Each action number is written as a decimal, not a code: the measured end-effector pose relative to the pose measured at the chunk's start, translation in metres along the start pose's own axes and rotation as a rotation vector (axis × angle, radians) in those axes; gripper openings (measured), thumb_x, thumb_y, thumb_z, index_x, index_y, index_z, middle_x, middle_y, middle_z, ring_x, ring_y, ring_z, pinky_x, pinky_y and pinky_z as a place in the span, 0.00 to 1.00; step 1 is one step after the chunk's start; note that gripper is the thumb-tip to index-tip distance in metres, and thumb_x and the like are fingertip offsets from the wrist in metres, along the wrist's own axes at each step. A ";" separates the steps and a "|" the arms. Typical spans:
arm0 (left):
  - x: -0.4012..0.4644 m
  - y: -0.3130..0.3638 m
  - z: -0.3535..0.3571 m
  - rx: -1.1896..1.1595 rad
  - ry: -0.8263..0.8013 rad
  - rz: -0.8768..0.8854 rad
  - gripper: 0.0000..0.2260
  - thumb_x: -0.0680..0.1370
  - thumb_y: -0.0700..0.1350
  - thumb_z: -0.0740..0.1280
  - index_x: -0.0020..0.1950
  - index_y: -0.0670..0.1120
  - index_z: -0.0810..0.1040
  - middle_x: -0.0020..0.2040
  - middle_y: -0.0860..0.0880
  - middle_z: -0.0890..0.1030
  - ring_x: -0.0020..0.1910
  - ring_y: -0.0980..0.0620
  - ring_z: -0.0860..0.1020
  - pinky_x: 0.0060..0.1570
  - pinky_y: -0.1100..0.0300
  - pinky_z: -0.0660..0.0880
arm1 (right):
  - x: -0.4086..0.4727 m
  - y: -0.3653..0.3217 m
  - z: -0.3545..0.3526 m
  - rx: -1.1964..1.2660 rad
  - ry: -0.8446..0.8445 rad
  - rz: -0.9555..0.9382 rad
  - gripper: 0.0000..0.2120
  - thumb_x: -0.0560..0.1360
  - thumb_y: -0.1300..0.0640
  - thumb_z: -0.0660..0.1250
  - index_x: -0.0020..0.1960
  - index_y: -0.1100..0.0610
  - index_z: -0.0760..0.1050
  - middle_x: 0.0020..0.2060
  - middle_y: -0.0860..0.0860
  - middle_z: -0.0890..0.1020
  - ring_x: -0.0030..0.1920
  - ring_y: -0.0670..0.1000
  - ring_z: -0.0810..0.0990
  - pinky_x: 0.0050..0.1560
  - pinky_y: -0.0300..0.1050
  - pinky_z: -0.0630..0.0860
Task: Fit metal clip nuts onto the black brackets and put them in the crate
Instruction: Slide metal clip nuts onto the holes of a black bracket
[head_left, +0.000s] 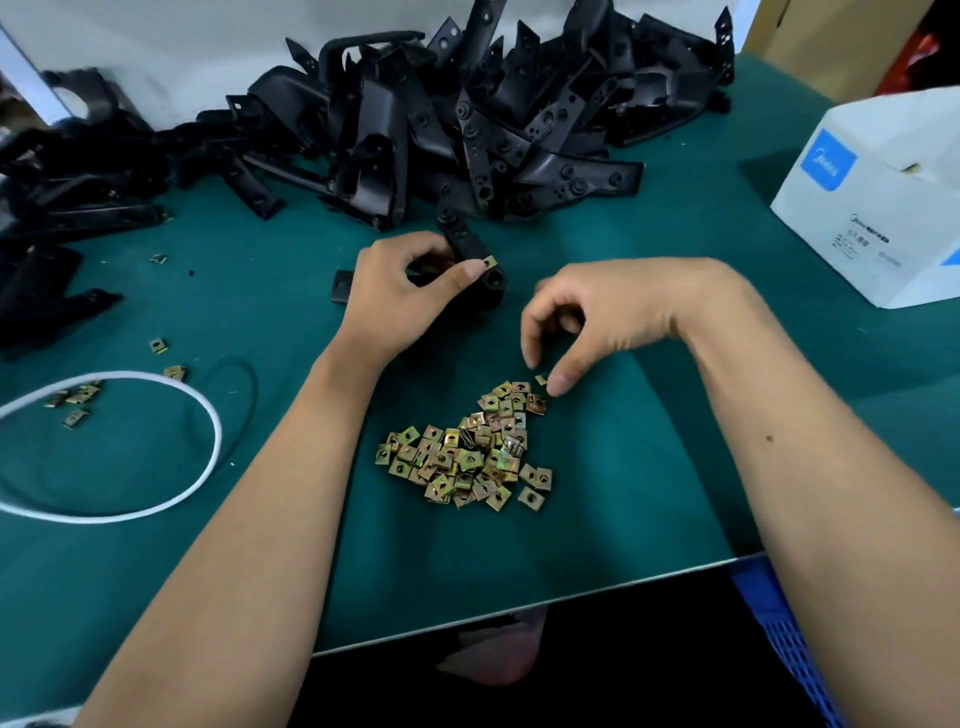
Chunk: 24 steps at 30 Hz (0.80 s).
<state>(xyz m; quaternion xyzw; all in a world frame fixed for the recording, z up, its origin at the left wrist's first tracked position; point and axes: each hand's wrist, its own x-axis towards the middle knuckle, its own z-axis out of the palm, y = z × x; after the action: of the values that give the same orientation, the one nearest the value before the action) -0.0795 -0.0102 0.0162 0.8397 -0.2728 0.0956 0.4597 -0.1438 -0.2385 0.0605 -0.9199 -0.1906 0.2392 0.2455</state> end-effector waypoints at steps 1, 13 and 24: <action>-0.001 0.001 0.000 0.001 -0.003 0.005 0.10 0.77 0.52 0.74 0.42 0.47 0.82 0.38 0.52 0.83 0.40 0.56 0.80 0.43 0.60 0.75 | 0.002 -0.002 0.003 -0.043 0.010 0.000 0.12 0.65 0.47 0.83 0.46 0.43 0.85 0.41 0.45 0.80 0.38 0.41 0.73 0.41 0.39 0.72; -0.001 -0.001 0.000 -0.027 -0.001 -0.005 0.15 0.79 0.54 0.71 0.43 0.43 0.83 0.38 0.46 0.82 0.38 0.56 0.77 0.42 0.55 0.73 | 0.042 0.008 0.016 0.662 0.622 0.057 0.06 0.81 0.63 0.68 0.45 0.57 0.79 0.34 0.50 0.84 0.33 0.45 0.82 0.31 0.40 0.78; 0.001 -0.006 -0.002 -0.063 0.035 -0.015 0.15 0.78 0.52 0.74 0.43 0.40 0.81 0.39 0.46 0.83 0.41 0.47 0.81 0.43 0.52 0.77 | 0.061 0.008 0.030 1.139 0.855 -0.071 0.07 0.78 0.65 0.71 0.48 0.56 0.87 0.40 0.50 0.86 0.39 0.44 0.81 0.41 0.37 0.77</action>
<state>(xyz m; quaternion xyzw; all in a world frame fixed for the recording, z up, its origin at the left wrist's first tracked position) -0.0758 -0.0067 0.0132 0.8249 -0.2615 0.0982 0.4914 -0.1078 -0.2057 0.0119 -0.6551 0.0471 -0.0882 0.7489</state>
